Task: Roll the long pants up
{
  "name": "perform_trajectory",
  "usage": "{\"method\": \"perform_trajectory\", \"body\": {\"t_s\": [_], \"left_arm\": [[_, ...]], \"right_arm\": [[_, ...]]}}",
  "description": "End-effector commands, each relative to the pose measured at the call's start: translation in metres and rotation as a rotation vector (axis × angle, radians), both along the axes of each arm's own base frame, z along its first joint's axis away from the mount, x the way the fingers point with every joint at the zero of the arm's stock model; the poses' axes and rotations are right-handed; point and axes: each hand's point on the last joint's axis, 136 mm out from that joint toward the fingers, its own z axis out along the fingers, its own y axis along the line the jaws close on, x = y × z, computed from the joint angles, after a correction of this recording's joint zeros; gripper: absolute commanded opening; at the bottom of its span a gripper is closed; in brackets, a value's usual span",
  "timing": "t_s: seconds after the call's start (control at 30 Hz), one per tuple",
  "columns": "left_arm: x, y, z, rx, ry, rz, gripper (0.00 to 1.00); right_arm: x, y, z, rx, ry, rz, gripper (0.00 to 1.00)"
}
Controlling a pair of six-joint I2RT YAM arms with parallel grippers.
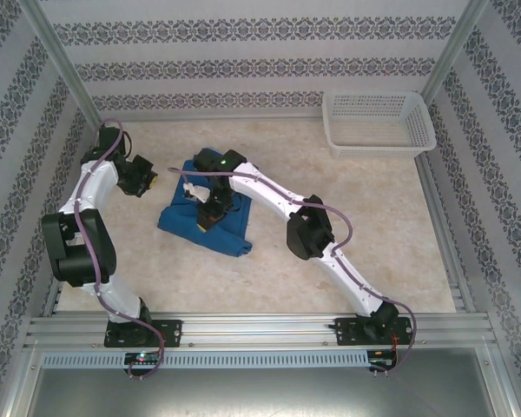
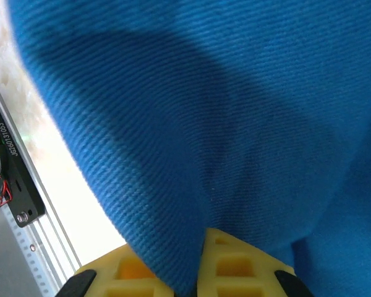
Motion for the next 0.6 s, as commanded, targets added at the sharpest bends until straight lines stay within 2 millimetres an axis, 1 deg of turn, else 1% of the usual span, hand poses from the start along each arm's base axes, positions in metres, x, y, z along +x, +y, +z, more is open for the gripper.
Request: {"method": "perform_trajectory", "body": {"t_s": [0.0, 0.1, 0.17, 0.27, 0.33, 0.4, 0.47, 0.57], "left_arm": [[-0.017, -0.017, 0.026, 0.023, -0.059, -0.030, 0.00], [-0.043, -0.031, 0.025, 0.011, -0.061, -0.040, 0.00], [-0.064, -0.042, 0.020, -0.008, -0.047, -0.044, 0.00], [-0.087, -0.059, 0.015, -0.028, -0.025, -0.059, 0.00], [-0.098, -0.067, 0.015, -0.024, -0.016, -0.072, 0.00], [-0.108, -0.070, 0.010, -0.016, 0.008, -0.078, 0.00], [-0.111, -0.072, 0.003, -0.014, 0.023, -0.087, 0.00], [-0.112, -0.079, -0.011, -0.035, 0.054, -0.096, 0.00]], "right_arm": [[0.005, 0.004, -0.023, -0.011, 0.000, -0.001, 0.00], [0.010, 0.003, -0.025, -0.006, -0.001, -0.009, 0.00], [0.013, 0.002, -0.025, -0.003, -0.002, -0.016, 0.00], [0.018, -0.001, -0.028, -0.006, 0.001, -0.025, 0.00], [0.021, -0.003, -0.030, -0.007, 0.004, -0.033, 0.00], [0.024, -0.004, -0.031, -0.002, 0.006, -0.041, 0.00], [0.026, -0.004, -0.032, 0.001, 0.014, -0.051, 0.00], [0.029, -0.004, -0.032, 0.006, 0.016, -0.059, 0.00]]}}
